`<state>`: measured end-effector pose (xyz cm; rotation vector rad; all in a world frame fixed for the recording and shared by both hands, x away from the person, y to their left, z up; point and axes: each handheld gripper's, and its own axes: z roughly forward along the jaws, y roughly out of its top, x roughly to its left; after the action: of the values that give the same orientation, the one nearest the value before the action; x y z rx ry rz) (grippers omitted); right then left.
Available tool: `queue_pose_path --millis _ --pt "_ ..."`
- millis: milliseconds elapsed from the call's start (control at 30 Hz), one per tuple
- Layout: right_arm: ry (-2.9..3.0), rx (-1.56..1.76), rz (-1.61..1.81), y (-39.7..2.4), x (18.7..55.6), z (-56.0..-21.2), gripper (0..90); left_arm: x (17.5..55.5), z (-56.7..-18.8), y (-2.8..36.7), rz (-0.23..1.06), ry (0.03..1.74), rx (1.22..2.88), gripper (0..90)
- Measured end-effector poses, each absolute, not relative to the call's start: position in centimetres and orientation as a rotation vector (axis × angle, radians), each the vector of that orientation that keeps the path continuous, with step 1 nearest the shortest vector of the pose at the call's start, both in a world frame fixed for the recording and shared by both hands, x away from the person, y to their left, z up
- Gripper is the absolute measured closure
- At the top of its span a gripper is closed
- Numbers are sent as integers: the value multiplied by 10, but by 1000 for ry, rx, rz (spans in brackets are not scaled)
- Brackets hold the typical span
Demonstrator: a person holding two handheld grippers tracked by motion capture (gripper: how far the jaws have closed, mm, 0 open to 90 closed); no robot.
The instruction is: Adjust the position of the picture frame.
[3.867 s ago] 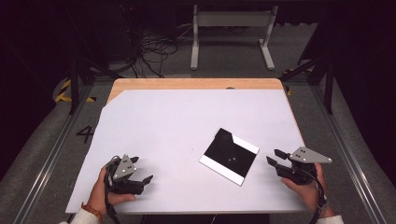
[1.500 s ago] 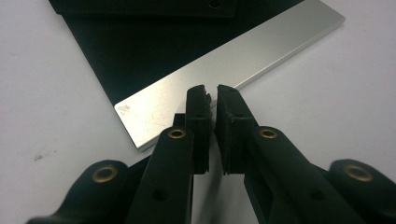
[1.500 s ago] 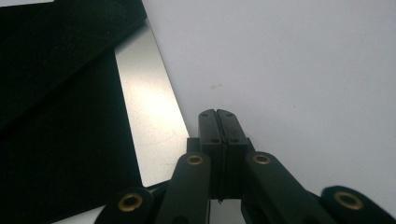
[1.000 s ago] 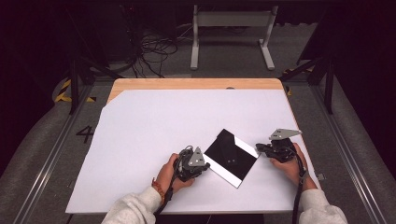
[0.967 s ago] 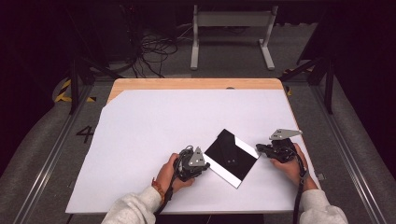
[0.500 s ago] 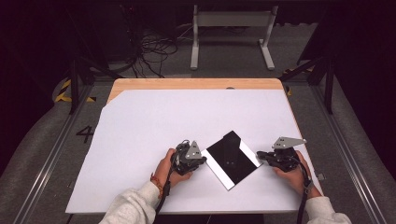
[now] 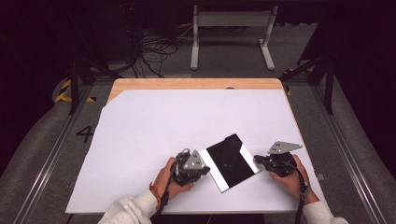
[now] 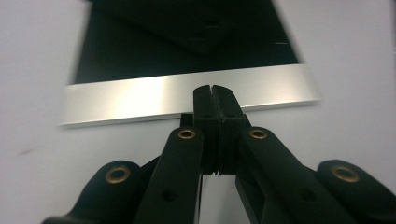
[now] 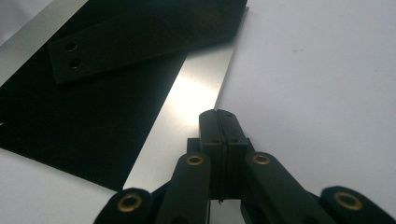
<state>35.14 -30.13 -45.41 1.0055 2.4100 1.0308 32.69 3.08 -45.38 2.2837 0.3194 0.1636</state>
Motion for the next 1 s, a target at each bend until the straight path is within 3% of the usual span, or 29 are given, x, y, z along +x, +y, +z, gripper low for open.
queue_pose_path --millis 100,400,800,1000 --pt "2407 1017 1041 -299 348 -455 900 304 -457 20 76 259 2291 894" --pt "2393 1038 1059 -290 339 -456 900 283 -465 19 70 251 2319 869" --pt "2463 991 1100 -269 325 -457 900 284 -462 37 225 334 2357 898" --pt "2505 956 1103 -255 318 -456 900 296 -463 58 210 401 2342 897"
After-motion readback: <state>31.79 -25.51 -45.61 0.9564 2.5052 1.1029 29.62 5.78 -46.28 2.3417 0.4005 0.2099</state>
